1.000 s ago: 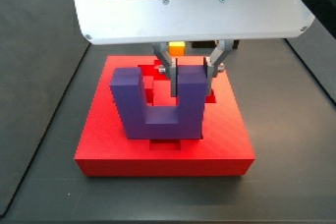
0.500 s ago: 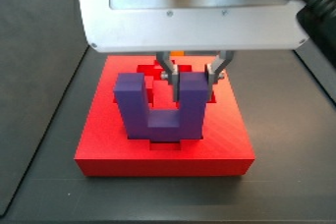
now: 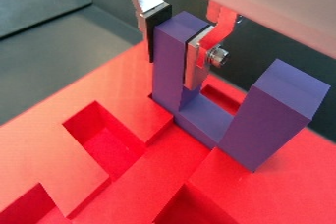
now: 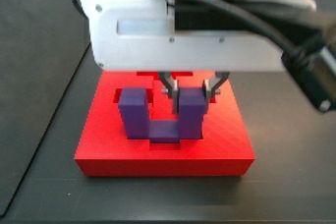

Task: Pick up the purple object. Move up. Place the purple object on the fixture. Regrasp the purple object. Move to above the board. Insert the purple object.
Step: Insert the purple object.

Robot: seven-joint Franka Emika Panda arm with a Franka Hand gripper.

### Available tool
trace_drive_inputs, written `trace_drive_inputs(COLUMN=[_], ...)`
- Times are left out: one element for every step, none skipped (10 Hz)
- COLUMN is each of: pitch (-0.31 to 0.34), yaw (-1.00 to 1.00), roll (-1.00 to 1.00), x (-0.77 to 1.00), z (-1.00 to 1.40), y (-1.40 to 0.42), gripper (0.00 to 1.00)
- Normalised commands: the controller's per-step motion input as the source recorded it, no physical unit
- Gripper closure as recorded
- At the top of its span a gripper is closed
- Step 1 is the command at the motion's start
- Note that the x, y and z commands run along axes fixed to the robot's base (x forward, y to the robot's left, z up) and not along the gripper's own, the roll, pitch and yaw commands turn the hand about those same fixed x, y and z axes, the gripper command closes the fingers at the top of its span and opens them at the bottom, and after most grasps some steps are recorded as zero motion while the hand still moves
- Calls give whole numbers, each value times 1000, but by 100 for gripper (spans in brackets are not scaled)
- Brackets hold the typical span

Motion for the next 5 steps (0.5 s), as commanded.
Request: trace_drive_inputs(pitch=[93,66,41,0,0], yaw=[0,0,0,0,0], roll=[313,300,299,141,0], x=[14,14,0,0,0], z=[-600,-663,-654,-251,0], y=[-31,-60,-86,0,0], gripper=[100,100,100,100,100])
